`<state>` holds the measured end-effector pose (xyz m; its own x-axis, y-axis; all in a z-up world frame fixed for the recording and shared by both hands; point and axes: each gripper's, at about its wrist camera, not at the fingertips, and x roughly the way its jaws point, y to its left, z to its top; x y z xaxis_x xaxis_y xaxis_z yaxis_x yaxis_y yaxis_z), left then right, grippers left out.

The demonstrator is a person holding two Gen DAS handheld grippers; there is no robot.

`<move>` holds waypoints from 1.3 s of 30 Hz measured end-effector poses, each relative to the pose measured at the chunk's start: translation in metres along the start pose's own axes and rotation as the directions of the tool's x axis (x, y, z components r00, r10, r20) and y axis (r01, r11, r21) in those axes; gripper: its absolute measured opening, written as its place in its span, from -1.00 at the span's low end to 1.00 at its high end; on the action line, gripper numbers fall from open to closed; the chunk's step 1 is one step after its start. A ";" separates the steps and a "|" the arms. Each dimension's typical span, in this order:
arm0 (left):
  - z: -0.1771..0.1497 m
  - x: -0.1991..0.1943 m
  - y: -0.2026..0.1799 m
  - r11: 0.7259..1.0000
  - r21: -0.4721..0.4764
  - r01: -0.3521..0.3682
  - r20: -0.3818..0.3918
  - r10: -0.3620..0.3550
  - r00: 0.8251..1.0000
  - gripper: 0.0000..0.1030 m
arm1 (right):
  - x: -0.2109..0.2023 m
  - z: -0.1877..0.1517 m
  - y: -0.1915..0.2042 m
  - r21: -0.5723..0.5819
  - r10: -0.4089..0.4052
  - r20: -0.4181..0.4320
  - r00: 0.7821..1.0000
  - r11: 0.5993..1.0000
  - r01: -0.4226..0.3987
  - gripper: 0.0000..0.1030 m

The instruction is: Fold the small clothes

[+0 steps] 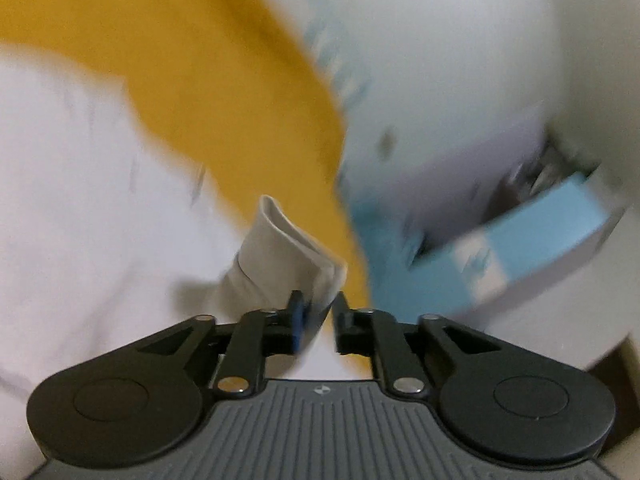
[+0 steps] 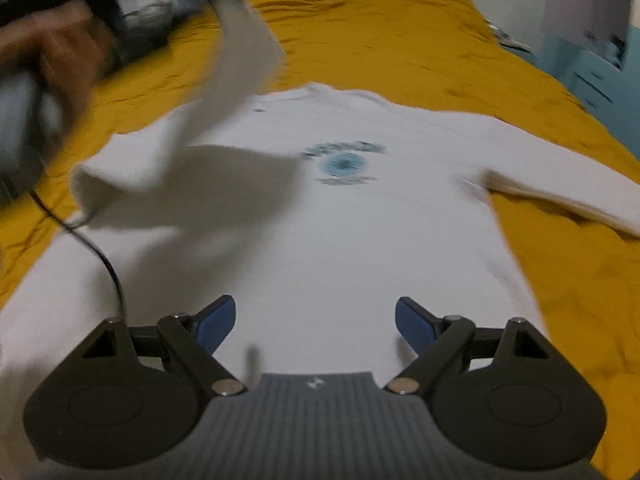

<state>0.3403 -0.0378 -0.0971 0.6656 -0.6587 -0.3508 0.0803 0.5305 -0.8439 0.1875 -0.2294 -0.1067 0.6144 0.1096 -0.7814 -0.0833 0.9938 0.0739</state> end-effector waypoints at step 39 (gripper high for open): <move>-0.007 -0.122 0.095 0.732 0.352 -0.584 0.038 0.612 0.790 0.28 | 0.135 0.135 -0.132 0.445 0.188 0.242 0.952 0.850 -0.281 -1.00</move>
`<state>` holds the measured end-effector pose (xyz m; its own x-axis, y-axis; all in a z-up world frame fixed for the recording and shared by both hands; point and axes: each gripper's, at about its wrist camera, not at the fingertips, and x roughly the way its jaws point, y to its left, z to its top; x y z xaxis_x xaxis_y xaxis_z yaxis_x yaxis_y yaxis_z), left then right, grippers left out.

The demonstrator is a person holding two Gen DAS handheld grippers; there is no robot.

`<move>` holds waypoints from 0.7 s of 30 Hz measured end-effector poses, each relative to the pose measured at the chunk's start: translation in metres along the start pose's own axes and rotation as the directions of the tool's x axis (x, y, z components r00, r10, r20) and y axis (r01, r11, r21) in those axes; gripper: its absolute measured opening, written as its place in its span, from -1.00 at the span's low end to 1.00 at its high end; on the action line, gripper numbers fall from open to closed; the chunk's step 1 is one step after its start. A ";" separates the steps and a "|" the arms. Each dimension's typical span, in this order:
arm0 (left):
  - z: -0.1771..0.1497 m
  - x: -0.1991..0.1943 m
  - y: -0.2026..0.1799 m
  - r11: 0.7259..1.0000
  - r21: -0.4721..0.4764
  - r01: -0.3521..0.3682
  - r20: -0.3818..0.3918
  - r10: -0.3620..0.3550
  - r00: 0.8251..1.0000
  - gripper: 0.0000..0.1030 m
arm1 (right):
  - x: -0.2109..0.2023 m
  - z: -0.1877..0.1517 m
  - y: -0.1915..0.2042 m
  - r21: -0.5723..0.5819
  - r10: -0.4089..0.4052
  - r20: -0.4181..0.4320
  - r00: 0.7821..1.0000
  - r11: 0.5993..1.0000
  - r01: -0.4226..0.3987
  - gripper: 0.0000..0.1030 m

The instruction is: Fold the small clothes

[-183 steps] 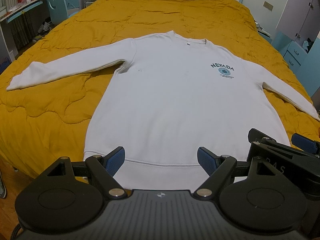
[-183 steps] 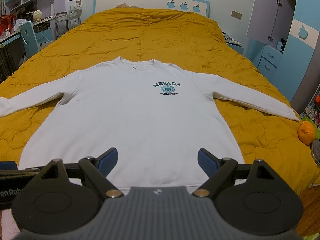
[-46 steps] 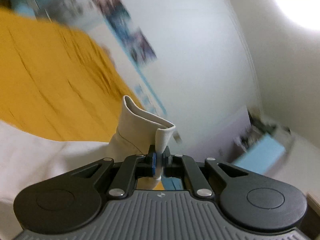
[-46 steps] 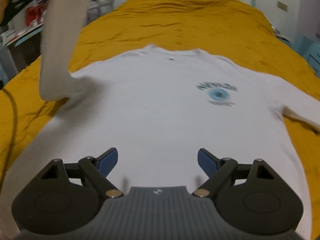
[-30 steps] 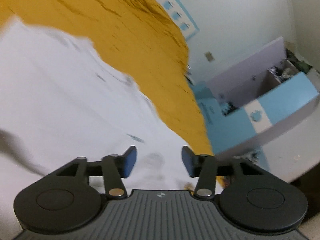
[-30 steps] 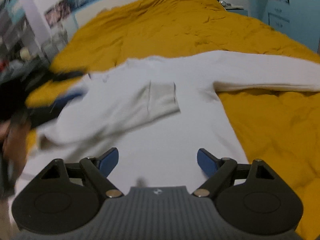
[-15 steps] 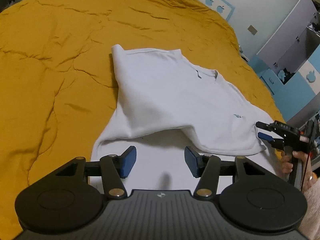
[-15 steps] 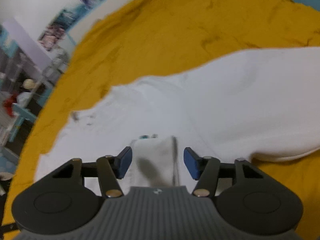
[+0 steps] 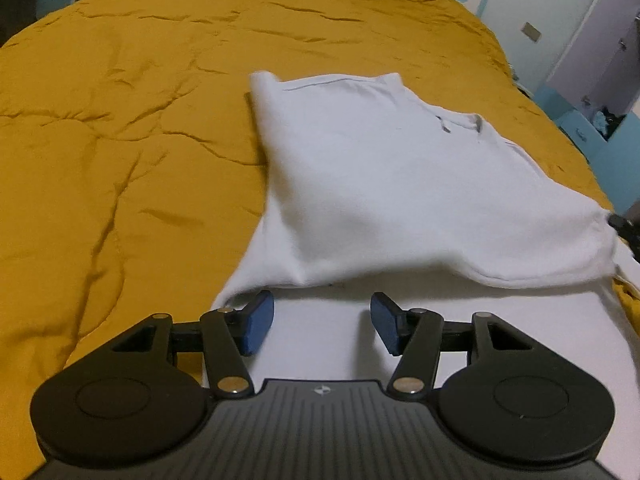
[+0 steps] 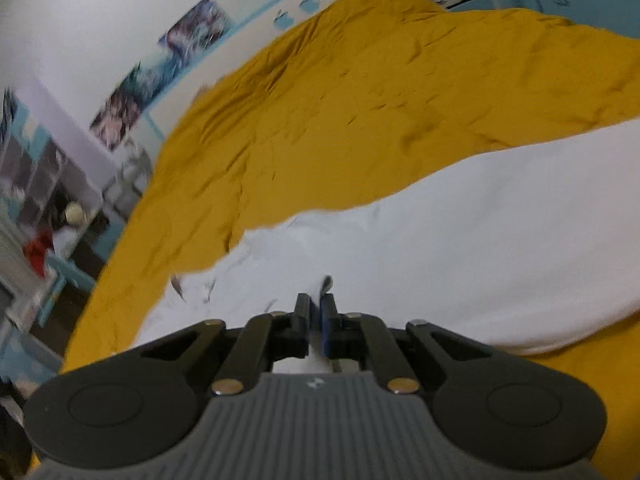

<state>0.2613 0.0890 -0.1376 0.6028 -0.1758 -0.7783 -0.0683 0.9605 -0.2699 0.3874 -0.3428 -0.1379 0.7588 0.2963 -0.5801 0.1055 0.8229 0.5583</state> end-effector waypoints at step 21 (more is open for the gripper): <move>0.012 -0.020 -0.039 0.999 -0.011 0.054 0.091 -0.052 0.994 0.54 | -0.013 -0.039 0.025 -0.185 0.056 -0.063 0.996 0.981 -0.067 -0.30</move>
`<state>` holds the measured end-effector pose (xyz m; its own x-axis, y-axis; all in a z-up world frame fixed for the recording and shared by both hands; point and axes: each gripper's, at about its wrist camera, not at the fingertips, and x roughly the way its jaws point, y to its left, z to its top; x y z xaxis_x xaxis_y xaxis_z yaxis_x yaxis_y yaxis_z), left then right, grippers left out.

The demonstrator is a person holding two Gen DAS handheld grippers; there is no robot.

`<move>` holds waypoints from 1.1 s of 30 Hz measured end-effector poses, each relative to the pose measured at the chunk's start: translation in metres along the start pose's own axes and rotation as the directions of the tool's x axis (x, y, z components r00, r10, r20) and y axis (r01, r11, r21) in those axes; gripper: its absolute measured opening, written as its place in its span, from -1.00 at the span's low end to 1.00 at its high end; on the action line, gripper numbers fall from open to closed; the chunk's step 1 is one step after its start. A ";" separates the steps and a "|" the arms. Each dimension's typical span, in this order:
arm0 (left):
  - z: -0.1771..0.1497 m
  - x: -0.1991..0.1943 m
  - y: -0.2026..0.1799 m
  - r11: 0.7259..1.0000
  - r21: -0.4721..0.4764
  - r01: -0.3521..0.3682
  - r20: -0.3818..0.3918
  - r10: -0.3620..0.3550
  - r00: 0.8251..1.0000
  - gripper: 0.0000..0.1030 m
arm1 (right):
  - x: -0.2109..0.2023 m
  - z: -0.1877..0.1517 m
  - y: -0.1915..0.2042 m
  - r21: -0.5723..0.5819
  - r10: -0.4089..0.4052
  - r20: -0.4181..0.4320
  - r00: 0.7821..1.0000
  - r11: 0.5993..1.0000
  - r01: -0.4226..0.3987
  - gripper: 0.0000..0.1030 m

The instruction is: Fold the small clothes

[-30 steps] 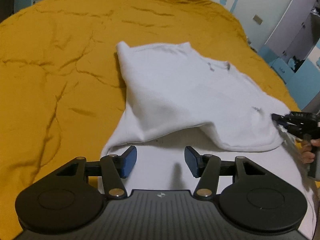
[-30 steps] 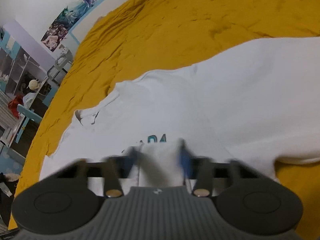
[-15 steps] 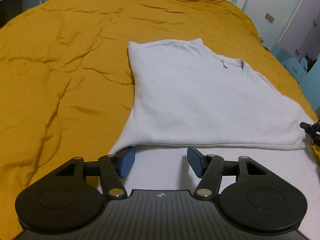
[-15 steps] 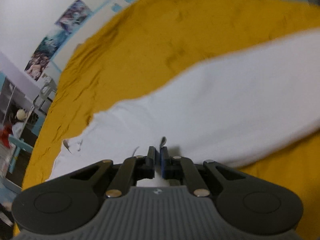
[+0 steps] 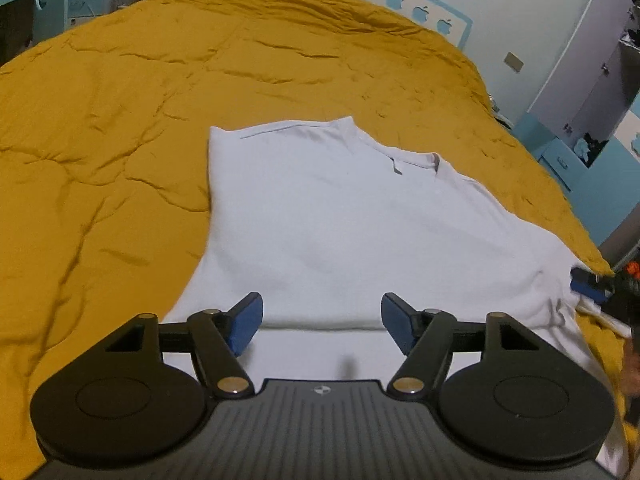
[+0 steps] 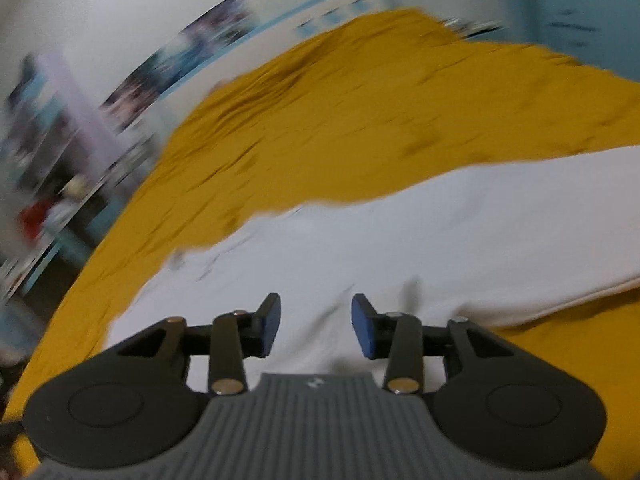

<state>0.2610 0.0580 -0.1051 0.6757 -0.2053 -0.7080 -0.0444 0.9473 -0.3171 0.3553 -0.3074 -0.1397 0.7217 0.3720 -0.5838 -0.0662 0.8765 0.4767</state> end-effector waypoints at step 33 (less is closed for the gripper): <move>-0.010 0.037 -0.068 0.995 0.103 -0.015 -0.106 0.026 0.994 0.67 | -0.135 0.013 -0.287 0.804 -0.722 0.227 0.653 0.518 0.294 0.10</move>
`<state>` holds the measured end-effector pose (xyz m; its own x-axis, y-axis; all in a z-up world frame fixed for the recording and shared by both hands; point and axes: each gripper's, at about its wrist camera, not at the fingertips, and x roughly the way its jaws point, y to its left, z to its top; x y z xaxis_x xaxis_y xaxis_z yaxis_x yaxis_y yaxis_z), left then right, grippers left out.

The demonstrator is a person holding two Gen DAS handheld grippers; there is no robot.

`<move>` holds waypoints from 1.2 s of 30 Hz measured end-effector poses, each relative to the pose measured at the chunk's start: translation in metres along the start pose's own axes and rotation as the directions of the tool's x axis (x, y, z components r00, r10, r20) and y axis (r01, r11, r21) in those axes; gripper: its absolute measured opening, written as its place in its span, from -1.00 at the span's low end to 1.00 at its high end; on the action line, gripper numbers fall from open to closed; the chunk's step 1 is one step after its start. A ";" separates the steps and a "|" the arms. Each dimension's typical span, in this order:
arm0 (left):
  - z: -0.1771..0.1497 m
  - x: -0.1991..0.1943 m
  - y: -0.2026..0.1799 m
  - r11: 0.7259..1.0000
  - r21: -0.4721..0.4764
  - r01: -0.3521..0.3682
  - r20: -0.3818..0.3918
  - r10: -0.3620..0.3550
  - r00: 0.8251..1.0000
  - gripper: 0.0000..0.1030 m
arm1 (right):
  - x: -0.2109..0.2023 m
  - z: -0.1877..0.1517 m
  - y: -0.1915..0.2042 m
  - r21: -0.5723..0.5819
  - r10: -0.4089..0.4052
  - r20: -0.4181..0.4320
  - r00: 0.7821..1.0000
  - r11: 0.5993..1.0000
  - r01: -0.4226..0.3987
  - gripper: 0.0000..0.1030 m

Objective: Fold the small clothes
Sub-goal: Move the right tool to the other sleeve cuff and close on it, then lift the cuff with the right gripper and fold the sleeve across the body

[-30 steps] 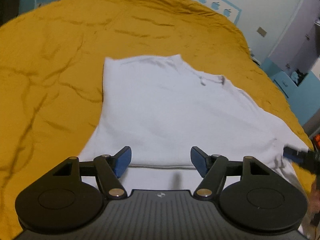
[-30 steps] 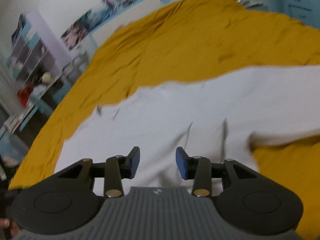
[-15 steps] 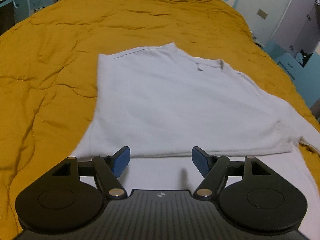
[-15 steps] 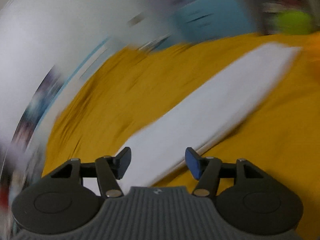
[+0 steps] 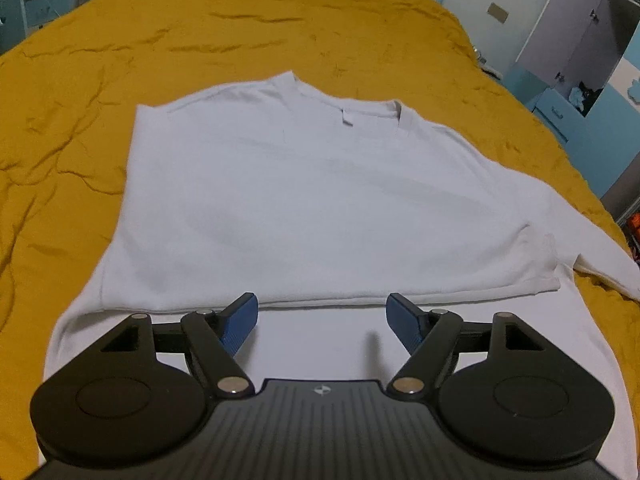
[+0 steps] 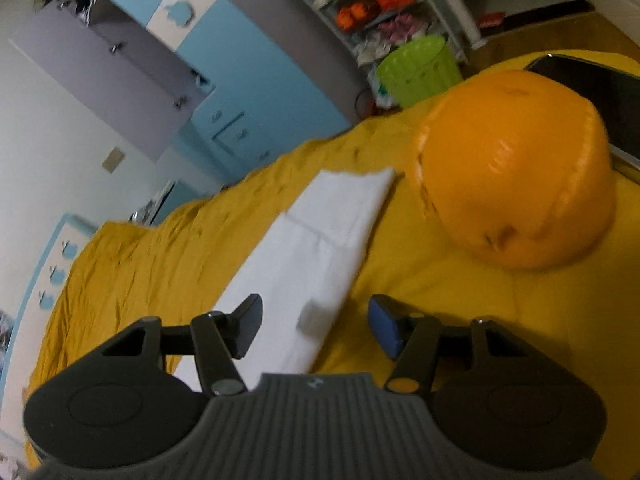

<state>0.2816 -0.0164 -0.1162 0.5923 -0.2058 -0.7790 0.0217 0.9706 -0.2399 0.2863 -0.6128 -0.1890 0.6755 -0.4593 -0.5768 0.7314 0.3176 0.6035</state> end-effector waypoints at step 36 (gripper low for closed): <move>-0.009 -0.048 0.106 0.969 -0.244 0.028 0.107 -0.002 0.994 0.67 | -0.199 -0.327 0.295 -0.251 0.617 -0.595 0.515 0.465 -0.849 -0.87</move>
<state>0.2478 0.0951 -0.1094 0.6751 -0.1929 -0.7121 -0.1589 0.9046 -0.3957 0.3981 -0.1566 -0.0758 0.8549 0.4535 -0.2520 -0.2095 0.7461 0.6321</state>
